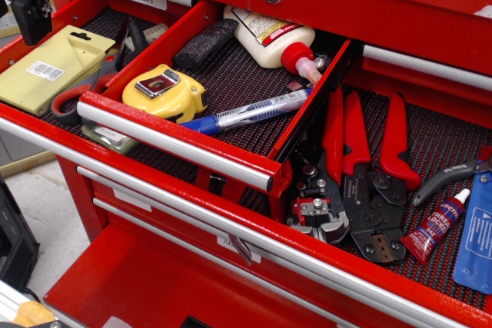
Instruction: Pick up glue and put into drawer
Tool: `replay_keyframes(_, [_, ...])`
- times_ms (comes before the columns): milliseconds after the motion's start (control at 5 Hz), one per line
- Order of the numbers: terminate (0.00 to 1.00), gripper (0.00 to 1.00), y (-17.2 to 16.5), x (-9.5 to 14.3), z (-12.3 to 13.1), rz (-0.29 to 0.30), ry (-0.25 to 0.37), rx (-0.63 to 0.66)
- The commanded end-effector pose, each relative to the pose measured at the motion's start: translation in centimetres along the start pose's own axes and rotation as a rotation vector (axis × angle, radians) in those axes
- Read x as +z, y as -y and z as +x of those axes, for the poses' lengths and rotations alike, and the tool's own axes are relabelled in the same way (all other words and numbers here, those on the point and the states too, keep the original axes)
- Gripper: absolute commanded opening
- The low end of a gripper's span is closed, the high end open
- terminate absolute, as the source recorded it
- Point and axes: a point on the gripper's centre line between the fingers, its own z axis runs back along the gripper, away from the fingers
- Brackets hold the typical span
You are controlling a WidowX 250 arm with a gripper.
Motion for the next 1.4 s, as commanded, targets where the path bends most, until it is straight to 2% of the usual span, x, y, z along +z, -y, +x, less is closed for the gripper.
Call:
replay_keyframes(0, [0.0,1.0,0.0,0.0,0.0,0.0,0.0,0.0])
replay_keyframes(200, [0.0,1.0,3.8,3.4,1.1,-0.005,-0.012,-0.037])
replay_keyframes(400, [0.0,1.0,8.2,6.2,1.6,0.012,0.011,-0.099])
replay_keyframes(800, [0.0,1.0,17.8,9.4,1.7,0.006,0.026,-0.166])
replay_keyframes(1000, [0.0,1.0,22.6,10.8,2.3,-0.018,-0.01,-0.177])
replay_keyframes(1200, [0.0,1.0,27.5,11.7,2.0,-0.013,0.001,-0.179])
